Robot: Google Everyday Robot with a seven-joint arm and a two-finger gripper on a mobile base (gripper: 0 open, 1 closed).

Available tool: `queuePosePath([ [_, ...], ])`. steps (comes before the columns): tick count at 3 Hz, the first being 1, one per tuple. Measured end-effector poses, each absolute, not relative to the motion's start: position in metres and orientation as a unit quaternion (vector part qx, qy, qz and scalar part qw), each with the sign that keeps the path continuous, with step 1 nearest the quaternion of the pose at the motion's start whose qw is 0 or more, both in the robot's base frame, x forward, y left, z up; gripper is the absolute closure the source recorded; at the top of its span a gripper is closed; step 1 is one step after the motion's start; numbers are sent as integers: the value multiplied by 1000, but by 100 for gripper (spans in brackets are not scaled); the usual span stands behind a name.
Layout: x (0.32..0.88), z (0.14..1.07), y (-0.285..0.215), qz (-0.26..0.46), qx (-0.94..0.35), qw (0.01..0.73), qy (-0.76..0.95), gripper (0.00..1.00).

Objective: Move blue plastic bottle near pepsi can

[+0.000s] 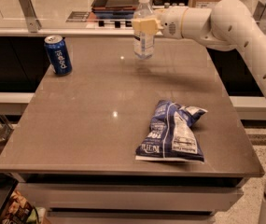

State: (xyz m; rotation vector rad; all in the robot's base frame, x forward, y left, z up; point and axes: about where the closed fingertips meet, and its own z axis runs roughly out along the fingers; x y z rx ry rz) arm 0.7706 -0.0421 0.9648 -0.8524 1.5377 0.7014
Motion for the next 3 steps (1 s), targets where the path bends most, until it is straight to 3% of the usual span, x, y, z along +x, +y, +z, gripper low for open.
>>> queuePosePath([
  [3,721,976,55,345,-410,574,619,100],
])
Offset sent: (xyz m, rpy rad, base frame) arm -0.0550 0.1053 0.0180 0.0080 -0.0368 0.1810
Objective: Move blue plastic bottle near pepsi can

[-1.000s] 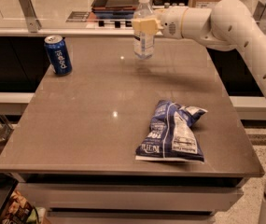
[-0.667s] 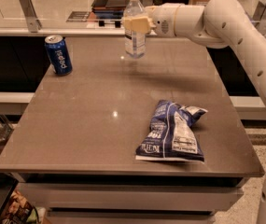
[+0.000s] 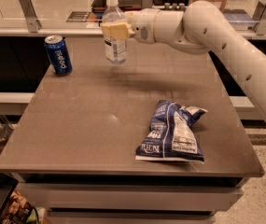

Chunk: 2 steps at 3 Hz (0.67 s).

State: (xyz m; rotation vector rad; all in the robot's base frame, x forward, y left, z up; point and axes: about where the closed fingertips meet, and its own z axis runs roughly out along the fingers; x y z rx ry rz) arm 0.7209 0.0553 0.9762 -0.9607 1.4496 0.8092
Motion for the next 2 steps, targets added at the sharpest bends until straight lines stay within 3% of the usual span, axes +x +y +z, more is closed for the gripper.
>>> queuePosePath([
  [2,700,956,104,358,-400,575,617,100],
])
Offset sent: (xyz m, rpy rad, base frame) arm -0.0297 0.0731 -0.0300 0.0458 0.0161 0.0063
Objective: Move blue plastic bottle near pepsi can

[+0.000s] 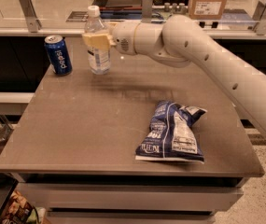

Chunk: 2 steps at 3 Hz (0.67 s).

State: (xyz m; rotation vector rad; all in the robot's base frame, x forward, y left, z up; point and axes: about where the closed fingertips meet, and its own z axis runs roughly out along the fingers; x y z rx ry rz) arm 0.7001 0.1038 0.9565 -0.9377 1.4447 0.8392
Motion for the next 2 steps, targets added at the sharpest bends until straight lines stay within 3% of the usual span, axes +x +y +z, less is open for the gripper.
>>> queuePosePath([
  [2,684,947,142,367,-405,564,619,100],
])
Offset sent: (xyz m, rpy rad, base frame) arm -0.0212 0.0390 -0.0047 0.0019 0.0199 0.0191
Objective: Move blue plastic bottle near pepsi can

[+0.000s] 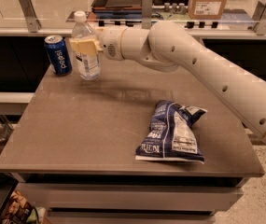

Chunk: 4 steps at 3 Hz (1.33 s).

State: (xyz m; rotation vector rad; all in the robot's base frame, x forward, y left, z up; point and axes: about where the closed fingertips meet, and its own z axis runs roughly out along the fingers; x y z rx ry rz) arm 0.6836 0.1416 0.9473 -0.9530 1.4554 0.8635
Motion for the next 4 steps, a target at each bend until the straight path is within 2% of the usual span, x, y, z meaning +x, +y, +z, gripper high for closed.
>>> queuePosePath([
  [1,684,947,142,367,-405,564,619,100],
  [2,682,947,145,368,-406,563,618,82],
  [4,681,947,150,371,-409,562,616,36],
])
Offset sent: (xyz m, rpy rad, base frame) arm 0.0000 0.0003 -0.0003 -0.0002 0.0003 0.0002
